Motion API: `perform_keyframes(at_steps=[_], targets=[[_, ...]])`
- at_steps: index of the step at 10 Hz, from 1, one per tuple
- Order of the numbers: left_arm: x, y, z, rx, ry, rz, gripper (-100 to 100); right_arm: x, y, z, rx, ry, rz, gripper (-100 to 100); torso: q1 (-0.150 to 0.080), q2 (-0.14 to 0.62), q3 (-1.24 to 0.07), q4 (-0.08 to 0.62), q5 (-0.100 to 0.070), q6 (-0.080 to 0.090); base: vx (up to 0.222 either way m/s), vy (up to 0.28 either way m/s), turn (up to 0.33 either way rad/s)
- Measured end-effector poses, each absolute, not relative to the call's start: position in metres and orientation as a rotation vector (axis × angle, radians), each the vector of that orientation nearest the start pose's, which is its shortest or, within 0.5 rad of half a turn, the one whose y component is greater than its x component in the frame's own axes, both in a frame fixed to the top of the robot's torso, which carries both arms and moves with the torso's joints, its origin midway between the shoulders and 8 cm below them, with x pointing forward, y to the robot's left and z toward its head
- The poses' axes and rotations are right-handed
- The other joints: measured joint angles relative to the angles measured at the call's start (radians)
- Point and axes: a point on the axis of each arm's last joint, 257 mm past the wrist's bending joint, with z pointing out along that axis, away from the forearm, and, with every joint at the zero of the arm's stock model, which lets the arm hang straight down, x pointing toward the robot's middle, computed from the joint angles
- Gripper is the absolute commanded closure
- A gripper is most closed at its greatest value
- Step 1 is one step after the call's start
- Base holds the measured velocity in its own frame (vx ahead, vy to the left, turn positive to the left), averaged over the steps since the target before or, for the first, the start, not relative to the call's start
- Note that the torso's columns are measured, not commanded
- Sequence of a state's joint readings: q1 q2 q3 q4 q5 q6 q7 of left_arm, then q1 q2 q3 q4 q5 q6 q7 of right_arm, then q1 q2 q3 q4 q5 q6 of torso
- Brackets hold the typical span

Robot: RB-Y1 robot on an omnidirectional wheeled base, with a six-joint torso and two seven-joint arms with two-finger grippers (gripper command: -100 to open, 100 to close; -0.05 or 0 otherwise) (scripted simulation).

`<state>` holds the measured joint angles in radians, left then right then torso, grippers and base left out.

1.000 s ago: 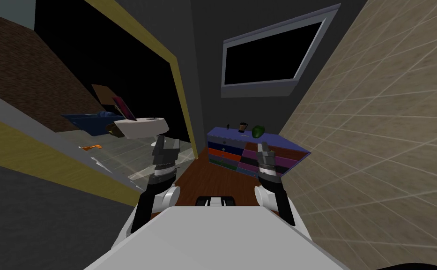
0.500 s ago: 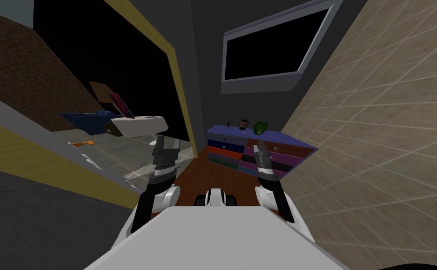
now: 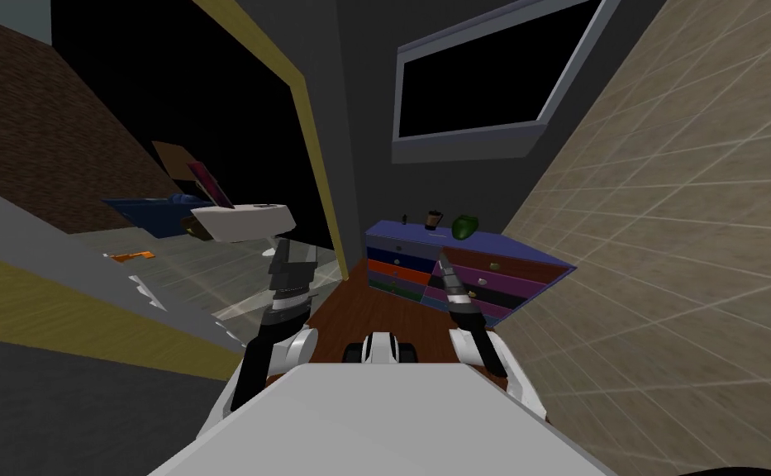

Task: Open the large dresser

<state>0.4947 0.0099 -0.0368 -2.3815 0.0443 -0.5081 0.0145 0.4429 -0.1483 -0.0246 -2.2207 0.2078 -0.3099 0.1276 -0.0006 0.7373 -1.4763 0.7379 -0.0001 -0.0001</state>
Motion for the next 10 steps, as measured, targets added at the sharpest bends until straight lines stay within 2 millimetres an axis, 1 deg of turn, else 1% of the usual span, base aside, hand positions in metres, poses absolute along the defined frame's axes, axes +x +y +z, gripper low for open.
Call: perform_keyframes(at_steps=[1,2,3,6,7,8,9,10], targets=[[0.321,0.266,0.071,-0.595,0.51,-1.41,0,0.397,-0.261,-0.035,0.496,1.018,0.939,-100,0.0,0.001,0.0,0.0,0.0,0.0,0.077,0.026,0.009],[0.321,0.266,0.071,-0.595,0.51,-1.41,0,0.403,-0.257,-0.049,0.485,1.064,0.904,-100,0.001,0.001,0.001,0.0,0.0,0.0,0.059,0.021,0.005],[0.321,0.266,0.071,-0.595,0.51,-1.41,0,0.405,-0.258,-0.058,0.477,1.092,0.878,-100,0.001,0.002,0.001,0.0,0.0,0.0,0.066,0.027,0.01],[0.321,0.266,0.071,-0.595,0.51,-1.41,0,0.423,-0.259,-0.09,0.445,1.204,0.778,-100,0.0,0.0,0.0,0.0,0.0,0.0,0.075,0.012,0.011],[0.321,0.266,0.071,-0.595,0.51,-1.41,0,0.424,-0.26,-0.101,0.436,1.235,0.745,-100,0.0,0.0,0.0,0.0,0.0,0.0,0.102,0.011,0.013],[0.321,0.266,0.071,-0.595,0.51,-1.41,0,0.43,-0.257,-0.112,0.422,1.274,0.709,-100,0.001,-0.001,-0.001,0.0,0.0,0.0,0.076,0.017,0.012],[0.321,0.266,0.071,-0.595,0.51,-1.41,0,0.432,-0.259,-0.12,0.409,1.304,0.671,-100,0.001,0.001,0.0,0.0,0.0,0.0,0.087,0.026,0.017],[0.321,0.266,0.071,-0.595,0.51,-1.41,0,0.437,-0.259,-0.134,0.397,1.346,0.629,-100,0.001,0.001,0.0,0.0,0.0,0.0,0.076,0.018,0.013]])
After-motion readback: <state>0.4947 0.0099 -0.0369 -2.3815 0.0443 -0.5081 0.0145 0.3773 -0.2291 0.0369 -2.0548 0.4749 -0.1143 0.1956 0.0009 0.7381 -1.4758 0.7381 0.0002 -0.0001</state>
